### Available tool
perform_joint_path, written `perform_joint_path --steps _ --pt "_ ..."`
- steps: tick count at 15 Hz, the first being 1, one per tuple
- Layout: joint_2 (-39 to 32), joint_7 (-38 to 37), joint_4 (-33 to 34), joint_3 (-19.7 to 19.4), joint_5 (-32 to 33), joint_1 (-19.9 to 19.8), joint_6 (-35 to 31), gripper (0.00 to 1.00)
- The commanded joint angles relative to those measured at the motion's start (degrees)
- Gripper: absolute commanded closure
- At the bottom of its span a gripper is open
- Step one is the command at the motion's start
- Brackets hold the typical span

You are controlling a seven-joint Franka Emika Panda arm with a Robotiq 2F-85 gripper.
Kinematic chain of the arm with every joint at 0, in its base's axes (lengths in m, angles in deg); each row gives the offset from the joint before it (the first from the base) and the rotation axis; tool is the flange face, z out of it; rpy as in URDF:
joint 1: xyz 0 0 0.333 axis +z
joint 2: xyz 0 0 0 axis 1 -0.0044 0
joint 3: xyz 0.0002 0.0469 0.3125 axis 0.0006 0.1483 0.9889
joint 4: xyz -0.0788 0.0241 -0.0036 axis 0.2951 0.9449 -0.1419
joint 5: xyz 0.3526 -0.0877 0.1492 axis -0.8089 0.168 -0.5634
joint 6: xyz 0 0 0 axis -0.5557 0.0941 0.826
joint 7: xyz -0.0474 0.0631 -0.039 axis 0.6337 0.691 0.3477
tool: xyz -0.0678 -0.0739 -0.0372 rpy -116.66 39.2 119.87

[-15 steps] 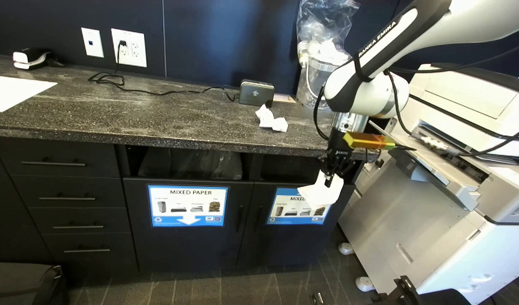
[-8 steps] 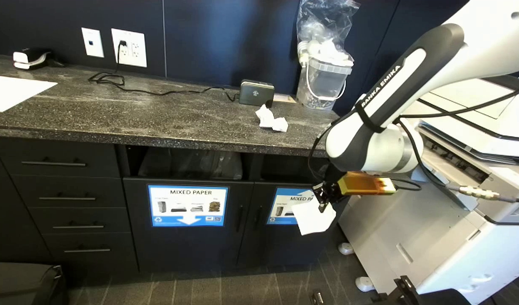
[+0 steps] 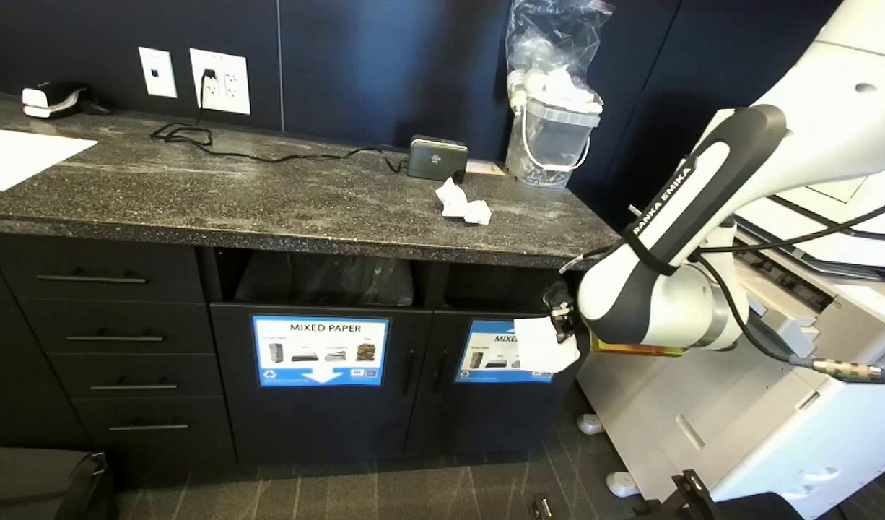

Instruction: Pick up the paper on the right side of the counter and throw it in the bin

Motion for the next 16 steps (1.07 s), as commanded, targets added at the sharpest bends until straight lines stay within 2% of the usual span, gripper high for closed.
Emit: perform_joint_path --steps 1,5,7,10,16 --pt "-6.1 -1.2 3.6 1.2 6.5 -6.2 -10.0 1.00" --pt "-16.1 -7.2 11.6 3.9 16.8 -15.2 -20.3 1.00" --pt "-21.4 -10.4 17.2 5.6 22.6 -19.3 -22.8 1.00" --pt "-29.7 -14.8 27.2 8.9 29.2 -24.4 -21.6 1.00" --pt "-45.3 -24.5 44.4 20.0 43.0 -36.3 -19.8 1.00"
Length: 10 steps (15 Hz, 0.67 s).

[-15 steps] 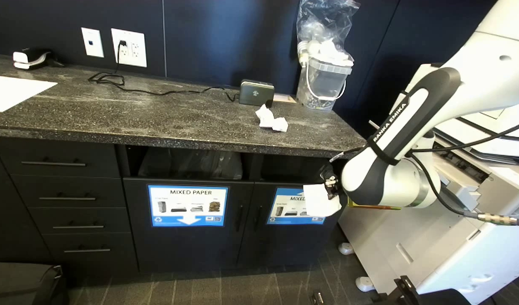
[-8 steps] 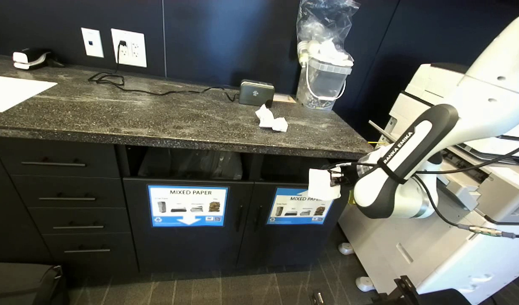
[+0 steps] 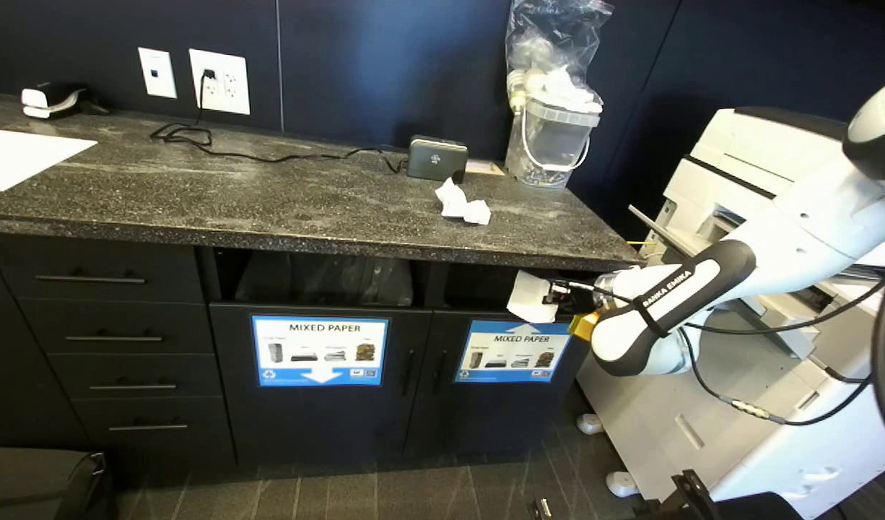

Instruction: Pick up the paper on the right side of the counter and throw it in the bin

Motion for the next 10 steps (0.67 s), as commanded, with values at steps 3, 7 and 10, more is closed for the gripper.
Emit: perform_joint_path --steps 3,7,10 --pt "-16.2 -9.5 16.2 11.8 14.5 -10.0 1.6 1.00" --pt "-25.7 -17.0 23.1 19.0 25.3 -14.2 4.8 1.00" --pt "-31.2 -22.3 26.6 22.6 33.2 -16.4 6.8 1.00"
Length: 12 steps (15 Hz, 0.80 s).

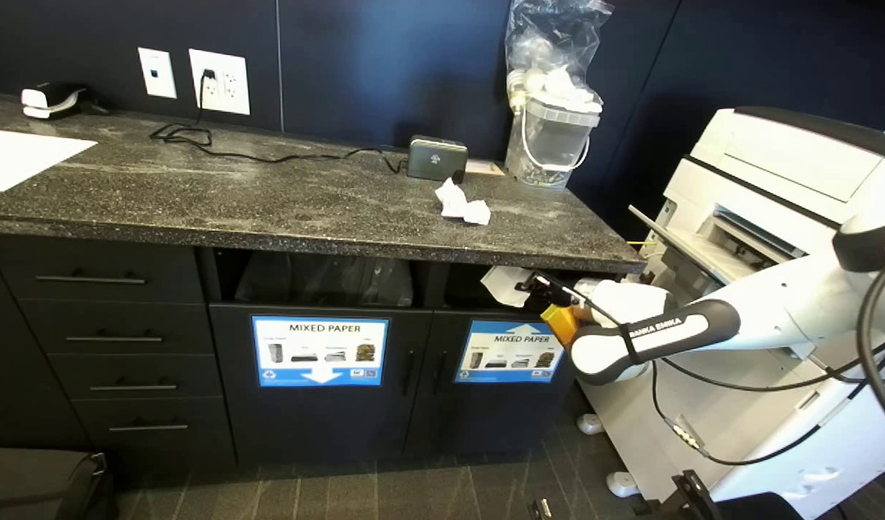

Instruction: Pick up the paper on the right side of the counter and throw it in the bin

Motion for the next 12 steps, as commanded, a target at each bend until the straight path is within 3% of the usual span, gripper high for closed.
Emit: perform_joint_path --steps 1,2,11,12 --pt "-8.6 -6.8 6.9 5.7 10.0 -3.1 1.6 1.00" --pt "-3.7 -12.4 5.3 1.0 9.1 0.6 -3.2 1.00" --pt "-4.0 -29.7 12.5 -3.3 14.6 4.4 -7.2 1.00" --pt "-4.0 -31.8 13.0 -3.5 15.2 4.6 -6.9 0.74"
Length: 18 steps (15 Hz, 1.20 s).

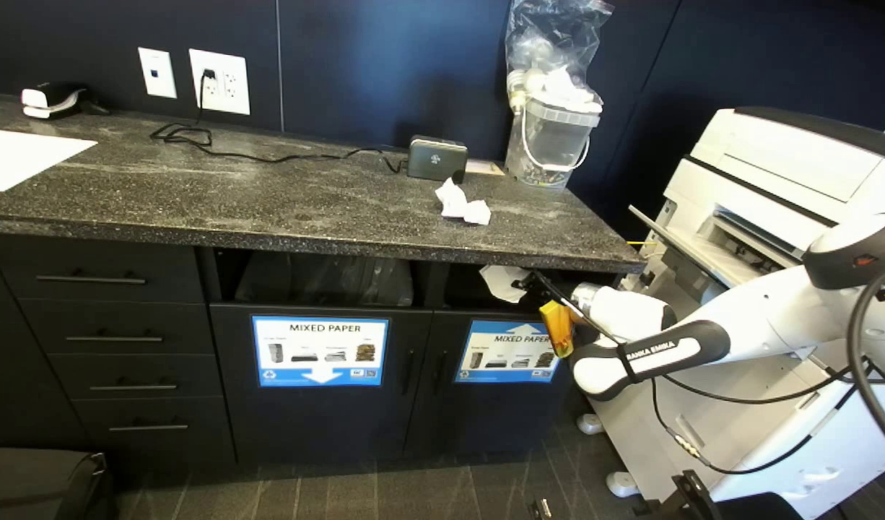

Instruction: Pick up the paper on the right side of the counter and throw it in the bin

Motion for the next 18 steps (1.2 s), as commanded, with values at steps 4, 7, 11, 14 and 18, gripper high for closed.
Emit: perform_joint_path --steps 4,7,11,14,18 --pt "0.0 -12.4 5.9 -1.7 2.9 2.9 -0.3 0.53" --pt "0.0 -14.8 6.8 -2.4 2.9 3.6 -0.2 0.29" --pt "0.0 -11.0 5.4 -1.8 1.1 2.5 0.3 0.26" --pt "3.1 -6.1 1.7 -3.4 -2.6 2.4 3.6 0.26" --pt "9.7 3.3 -2.6 -6.7 -8.3 4.5 8.5 0.26"
